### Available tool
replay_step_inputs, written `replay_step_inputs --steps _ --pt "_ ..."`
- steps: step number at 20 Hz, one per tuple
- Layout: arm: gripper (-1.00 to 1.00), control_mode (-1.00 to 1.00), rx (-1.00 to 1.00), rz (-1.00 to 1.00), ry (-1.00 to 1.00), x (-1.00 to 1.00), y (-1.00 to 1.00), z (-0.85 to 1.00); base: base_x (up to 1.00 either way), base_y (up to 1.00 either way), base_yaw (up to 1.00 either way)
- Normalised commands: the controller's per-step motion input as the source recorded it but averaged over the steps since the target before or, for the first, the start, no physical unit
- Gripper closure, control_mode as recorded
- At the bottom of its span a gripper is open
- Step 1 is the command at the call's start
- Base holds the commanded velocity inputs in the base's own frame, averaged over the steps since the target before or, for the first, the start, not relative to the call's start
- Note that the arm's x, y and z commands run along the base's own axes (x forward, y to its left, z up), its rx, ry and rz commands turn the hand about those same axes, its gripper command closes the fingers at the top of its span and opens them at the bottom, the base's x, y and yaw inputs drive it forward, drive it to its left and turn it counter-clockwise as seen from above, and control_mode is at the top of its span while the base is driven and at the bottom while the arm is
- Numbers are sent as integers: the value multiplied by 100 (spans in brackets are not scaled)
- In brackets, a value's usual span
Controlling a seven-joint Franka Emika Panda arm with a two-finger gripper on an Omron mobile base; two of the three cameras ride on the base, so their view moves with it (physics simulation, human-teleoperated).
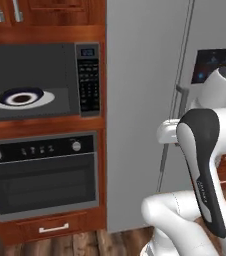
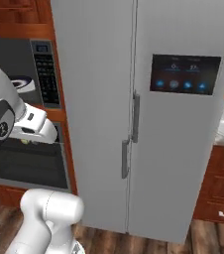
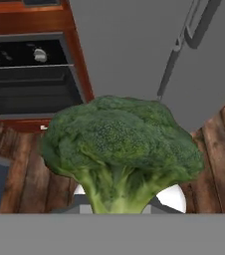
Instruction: Pick the broccoli from the counter and place it in the microwave. Then turn on the microwave.
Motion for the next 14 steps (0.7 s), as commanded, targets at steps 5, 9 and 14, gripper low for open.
replay_step_inputs --steps 5,9,14 --pt "100 100 0 0 0 0 0 0 0 95 0" --pt "100 100 0 0 0 0 0 0 0 68 0" --pt "100 100 0 0 0 0 0 0 22 46 -1"
